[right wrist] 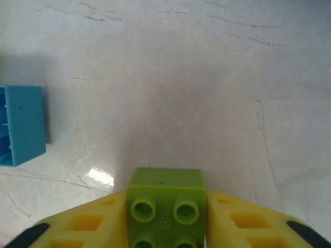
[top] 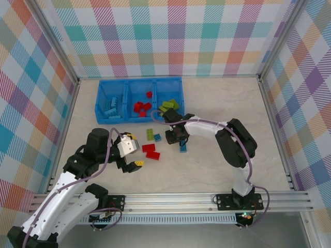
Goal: Sort the legos into containers by color
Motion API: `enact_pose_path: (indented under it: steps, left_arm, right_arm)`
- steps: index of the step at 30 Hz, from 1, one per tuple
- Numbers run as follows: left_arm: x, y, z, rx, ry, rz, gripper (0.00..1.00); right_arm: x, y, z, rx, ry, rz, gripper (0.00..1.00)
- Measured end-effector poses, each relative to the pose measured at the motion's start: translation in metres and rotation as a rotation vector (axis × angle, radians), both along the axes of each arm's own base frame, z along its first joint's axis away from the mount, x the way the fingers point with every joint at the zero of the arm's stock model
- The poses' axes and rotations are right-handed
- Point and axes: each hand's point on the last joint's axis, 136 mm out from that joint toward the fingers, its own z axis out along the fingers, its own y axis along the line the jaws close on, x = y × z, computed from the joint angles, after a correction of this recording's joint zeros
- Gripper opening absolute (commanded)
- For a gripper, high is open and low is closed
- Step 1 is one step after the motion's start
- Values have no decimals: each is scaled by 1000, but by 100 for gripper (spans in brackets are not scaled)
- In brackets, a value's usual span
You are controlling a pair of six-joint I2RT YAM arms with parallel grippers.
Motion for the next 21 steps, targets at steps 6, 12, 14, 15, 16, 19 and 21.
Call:
enact_pose_path:
  steps: [6,12,14,15,16,19,21]
  left_arm:
    - [-5,-2,-5,-1,2,-34,100]
    - [11,-1,-2,-35,43,72,100]
    - [19,0,-4,-41,73,125,100]
    - [23,1,-6,-38,94,153,100]
    - [27,3,-9,-31,115,180,100]
    - [36,7,-18,-9,161,247,100]
    - [41,10,-22,-2,181,288,100]
  right_arm:
    - [3,3,37,57,-67,13,31]
    - [40,13,122,153,-330,35,31]
    - [66,17,141,156,-413,32,31]
    - [82,20,147,155,-448,26,32]
    - [97,23,150,153,-476,22,36]
    - [136,30,144,128,-521,18,45]
    - [154,32,132,102,-524,16,52]
